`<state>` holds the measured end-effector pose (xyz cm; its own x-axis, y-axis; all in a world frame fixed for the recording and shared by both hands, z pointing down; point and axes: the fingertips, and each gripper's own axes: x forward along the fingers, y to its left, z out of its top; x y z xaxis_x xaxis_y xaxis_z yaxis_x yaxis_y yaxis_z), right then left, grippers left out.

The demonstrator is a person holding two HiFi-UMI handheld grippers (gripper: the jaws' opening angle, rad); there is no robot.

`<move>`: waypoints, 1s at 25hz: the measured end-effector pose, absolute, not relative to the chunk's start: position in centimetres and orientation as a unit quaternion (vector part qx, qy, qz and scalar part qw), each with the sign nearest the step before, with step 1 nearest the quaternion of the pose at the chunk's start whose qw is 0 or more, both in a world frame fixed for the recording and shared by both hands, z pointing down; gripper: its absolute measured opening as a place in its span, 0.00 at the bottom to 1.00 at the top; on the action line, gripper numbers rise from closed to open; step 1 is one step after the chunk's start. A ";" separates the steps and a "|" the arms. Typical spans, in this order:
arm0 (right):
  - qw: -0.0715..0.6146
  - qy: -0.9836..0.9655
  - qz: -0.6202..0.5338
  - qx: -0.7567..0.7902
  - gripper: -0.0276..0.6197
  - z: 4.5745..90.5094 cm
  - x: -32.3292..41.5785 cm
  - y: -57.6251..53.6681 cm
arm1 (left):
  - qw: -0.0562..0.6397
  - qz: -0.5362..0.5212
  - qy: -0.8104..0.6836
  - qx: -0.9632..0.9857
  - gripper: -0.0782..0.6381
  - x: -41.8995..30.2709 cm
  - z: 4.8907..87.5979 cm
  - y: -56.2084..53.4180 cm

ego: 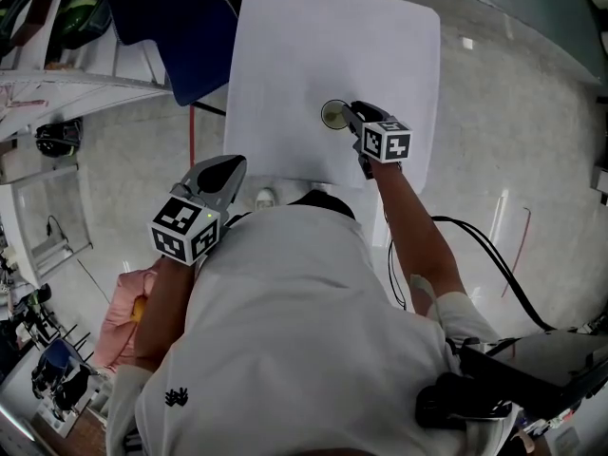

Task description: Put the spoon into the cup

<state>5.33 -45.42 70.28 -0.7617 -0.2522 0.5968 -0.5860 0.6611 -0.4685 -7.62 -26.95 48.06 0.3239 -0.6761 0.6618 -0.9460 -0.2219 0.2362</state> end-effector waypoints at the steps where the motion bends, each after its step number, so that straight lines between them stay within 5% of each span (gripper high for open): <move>1: 0.249 -0.876 0.334 0.242 0.31 70.1 5.4 -45.4 | 0.311 0.216 -0.538 0.753 0.12 -7.7 47.9 -26.8; 18: 0.232 -0.861 0.317 0.322 0.38 65.4 10.0 -40.9 | 0.274 0.190 -0.516 0.789 0.12 -9.6 45.9 -21.9; 25: 0.227 -0.858 0.313 0.338 0.13 62.8 10.0 -35.4 | 0.266 0.181 -0.499 0.805 0.12 -11.2 45.7 -18.7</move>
<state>9.96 -35.39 62.75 -0.6687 -0.4379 0.6010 -0.7218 0.5764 -0.3831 -11.17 -18.69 45.65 0.4367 -0.7070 0.5563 -0.8992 -0.3610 0.2472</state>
